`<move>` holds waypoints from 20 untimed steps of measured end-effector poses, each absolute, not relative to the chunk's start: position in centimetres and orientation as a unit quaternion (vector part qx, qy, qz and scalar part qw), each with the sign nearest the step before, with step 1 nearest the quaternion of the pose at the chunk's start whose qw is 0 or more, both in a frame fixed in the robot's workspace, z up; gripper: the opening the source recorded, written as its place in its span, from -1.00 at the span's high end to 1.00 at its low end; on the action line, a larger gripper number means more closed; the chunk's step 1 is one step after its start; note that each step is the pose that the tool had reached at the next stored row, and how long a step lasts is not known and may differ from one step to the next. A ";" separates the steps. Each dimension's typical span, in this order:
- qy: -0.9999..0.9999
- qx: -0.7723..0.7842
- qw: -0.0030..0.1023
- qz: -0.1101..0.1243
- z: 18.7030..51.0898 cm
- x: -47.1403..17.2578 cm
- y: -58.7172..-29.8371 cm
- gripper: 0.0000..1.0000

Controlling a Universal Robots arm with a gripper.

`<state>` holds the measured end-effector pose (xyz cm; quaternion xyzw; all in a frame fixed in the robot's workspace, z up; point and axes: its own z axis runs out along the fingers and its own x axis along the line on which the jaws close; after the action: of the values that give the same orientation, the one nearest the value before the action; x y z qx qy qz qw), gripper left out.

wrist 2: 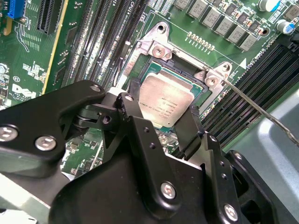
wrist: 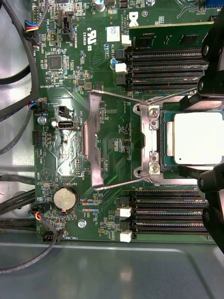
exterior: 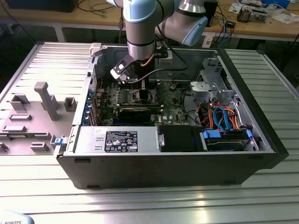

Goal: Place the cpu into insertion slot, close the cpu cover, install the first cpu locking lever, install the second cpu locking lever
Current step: 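Place the cpu into insertion slot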

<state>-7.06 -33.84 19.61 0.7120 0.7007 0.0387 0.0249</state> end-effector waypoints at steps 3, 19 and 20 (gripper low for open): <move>0.701 0.712 0.025 0.038 19.6 -7.1 -33.9 -0.36; 0.701 0.712 0.025 0.038 20.7 -7.1 -33.9 -0.36; 0.701 0.712 0.023 0.040 20.7 -7.1 -33.9 -0.36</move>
<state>-7.07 -33.87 20.67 0.7121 0.7006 0.0396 0.0230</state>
